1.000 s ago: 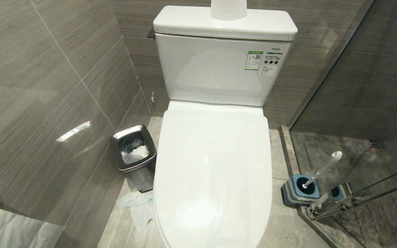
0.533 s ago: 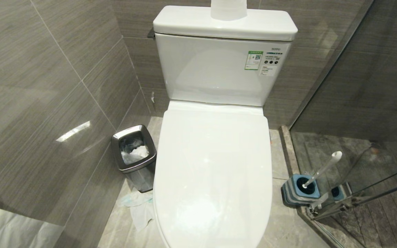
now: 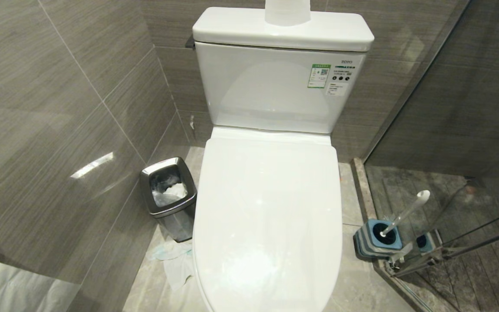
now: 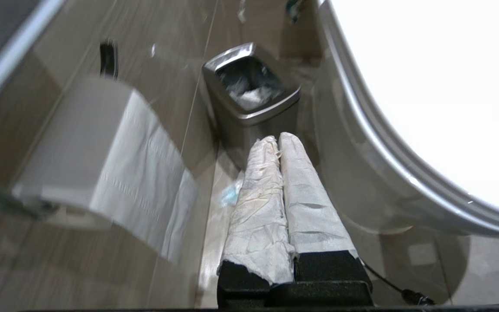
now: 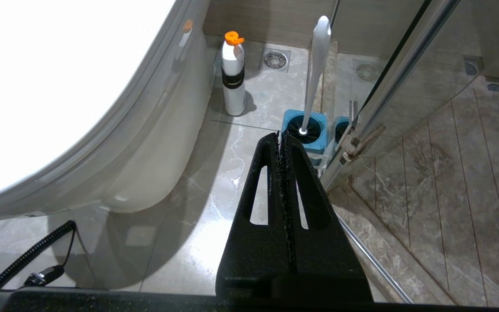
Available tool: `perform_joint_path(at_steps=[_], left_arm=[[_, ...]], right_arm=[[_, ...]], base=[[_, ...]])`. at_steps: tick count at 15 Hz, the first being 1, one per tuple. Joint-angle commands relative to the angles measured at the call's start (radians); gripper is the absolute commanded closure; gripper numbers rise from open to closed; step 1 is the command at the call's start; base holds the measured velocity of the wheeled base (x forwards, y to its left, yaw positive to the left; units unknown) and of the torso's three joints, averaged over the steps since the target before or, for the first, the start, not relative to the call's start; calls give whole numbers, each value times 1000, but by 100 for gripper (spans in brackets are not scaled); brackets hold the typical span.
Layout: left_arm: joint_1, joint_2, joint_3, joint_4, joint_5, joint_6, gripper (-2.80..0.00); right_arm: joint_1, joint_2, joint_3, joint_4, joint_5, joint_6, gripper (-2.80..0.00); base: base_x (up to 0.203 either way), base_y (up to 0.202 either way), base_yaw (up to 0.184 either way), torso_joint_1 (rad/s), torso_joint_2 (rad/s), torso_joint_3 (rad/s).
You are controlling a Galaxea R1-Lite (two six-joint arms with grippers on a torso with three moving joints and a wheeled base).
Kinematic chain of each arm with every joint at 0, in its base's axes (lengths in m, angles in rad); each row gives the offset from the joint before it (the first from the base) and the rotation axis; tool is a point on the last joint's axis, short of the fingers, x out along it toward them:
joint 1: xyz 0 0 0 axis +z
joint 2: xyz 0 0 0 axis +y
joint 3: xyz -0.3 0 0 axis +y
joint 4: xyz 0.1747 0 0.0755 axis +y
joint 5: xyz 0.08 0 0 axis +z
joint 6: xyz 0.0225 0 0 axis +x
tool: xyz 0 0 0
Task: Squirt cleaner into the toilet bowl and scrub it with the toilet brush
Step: Use the left hand to lift the toilet lid slightly
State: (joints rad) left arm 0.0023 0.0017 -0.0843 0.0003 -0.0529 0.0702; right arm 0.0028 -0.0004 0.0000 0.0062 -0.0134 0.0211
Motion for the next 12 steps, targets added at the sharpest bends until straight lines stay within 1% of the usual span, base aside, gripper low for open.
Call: perform_joint_path(at_steps=[1, 4, 6, 10, 12], left_arm=[[2, 3, -62, 17, -29, 6, 0], [1, 10, -152, 91, -91, 28, 0], [1, 40, -202, 105, -124, 37, 0], [-5, 214, -341, 95, -133, 44, 0], [-9, 319, -400, 74, -145, 62, 0]], right_arm=[[0, 0, 2, 0, 0, 0, 0], [0, 0, 2, 0, 0, 0, 0], [0, 0, 2, 0, 0, 0, 0], [0, 0, 2, 0, 0, 0, 0], [0, 0, 2, 0, 0, 0, 0]], base=[[0, 0, 0, 0, 0, 0], [0, 0, 0, 0, 0, 0], [0, 0, 0, 0, 0, 0], [0, 0, 0, 0, 0, 0], [0, 0, 0, 0, 0, 0]])
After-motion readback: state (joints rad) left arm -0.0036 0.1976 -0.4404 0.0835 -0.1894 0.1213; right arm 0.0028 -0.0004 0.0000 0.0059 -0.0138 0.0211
